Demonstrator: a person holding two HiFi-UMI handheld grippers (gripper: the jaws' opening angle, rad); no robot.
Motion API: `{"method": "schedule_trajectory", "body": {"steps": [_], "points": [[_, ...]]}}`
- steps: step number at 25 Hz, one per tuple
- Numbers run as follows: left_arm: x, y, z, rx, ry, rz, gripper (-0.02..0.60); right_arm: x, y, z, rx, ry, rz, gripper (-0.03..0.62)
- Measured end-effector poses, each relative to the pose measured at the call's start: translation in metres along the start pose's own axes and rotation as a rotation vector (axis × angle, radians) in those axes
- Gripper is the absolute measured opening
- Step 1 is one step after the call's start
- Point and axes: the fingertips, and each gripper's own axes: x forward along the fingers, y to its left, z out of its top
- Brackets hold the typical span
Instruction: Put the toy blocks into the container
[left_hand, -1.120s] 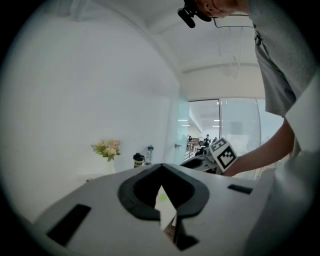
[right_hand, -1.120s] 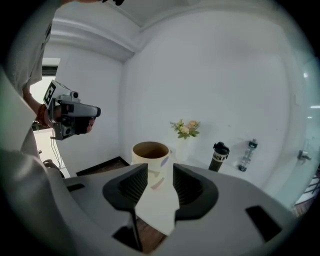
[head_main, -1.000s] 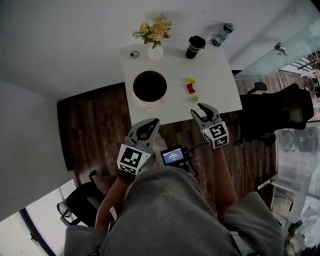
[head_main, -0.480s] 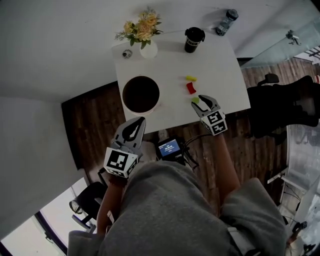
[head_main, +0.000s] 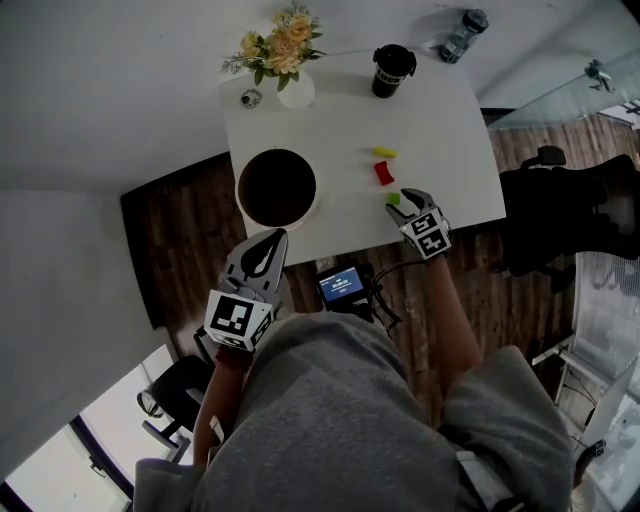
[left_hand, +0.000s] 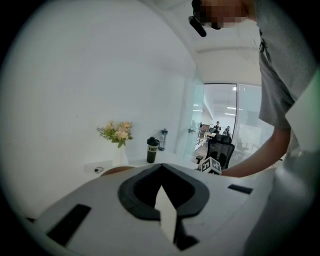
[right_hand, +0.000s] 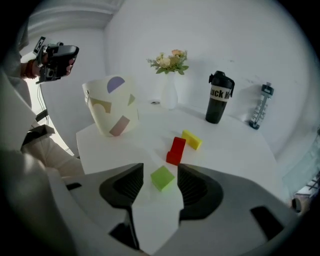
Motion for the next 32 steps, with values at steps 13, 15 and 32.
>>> {"method": "schedule_trajectory", "body": {"steps": [13,15,32], "points": [[0.005,0.006,-0.001,-0.002,-0.003,-0.012,0.003,0.02,-0.001,-0.019,0.025,0.037,0.008,0.214],[0.005,0.005,-0.002,0.005,-0.002,-0.013,0.003,0.019,-0.001,-0.02,0.033,0.036,0.004,0.195],[0.015,0.007,-0.009,0.008,0.011,-0.02,0.004,-0.023,-0.005,0.042,-0.039,-0.076,-0.056,0.175]]}}
